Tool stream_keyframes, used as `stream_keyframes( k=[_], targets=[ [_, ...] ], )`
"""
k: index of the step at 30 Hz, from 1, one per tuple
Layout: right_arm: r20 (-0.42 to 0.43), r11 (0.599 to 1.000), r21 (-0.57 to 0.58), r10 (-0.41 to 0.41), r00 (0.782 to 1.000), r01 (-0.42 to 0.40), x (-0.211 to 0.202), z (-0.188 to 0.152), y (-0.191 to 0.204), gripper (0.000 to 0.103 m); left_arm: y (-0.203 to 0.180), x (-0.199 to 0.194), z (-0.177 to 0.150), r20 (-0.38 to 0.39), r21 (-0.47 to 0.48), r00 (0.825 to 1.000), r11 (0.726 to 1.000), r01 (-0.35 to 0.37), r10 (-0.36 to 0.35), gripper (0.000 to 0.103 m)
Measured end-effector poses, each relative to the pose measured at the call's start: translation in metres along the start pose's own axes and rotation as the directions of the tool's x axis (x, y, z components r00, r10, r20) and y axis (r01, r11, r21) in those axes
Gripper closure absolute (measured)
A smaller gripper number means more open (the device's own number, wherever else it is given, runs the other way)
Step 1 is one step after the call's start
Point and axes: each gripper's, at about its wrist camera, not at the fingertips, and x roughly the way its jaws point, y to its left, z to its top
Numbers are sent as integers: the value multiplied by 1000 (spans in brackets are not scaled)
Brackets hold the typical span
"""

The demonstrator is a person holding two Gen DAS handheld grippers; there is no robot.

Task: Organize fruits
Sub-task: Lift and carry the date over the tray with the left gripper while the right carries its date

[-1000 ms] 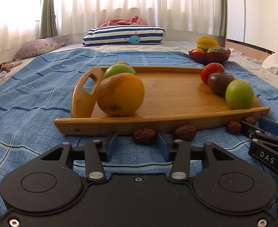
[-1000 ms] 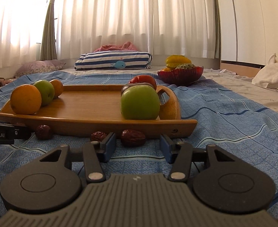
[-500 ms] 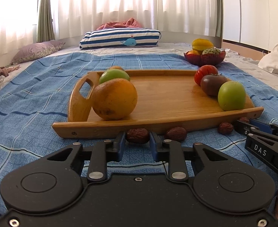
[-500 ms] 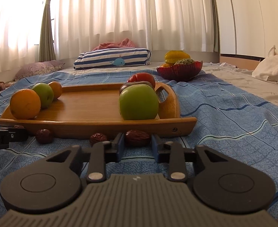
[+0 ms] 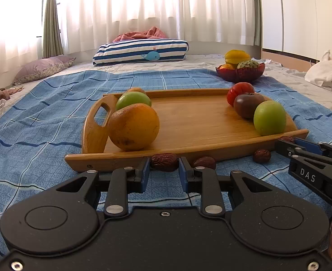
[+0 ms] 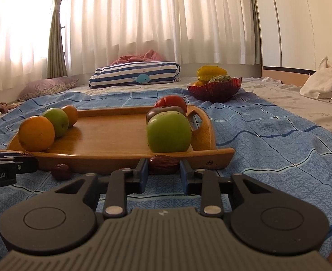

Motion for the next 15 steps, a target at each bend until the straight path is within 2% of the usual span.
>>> stream_keyframes(
  k=[8, 15],
  targets=[
    [14, 1000, -8, 16, 1000, -16, -4, 7, 6, 69, -2, -4, 7, 6, 8, 1000, 1000, 5, -5, 77],
    [14, 1000, -9, 14, 1000, -14, -4, 22, 10, 69, -1, -9, 29, 24, 6, 999, 999, 37, -37, 77]
  ],
)
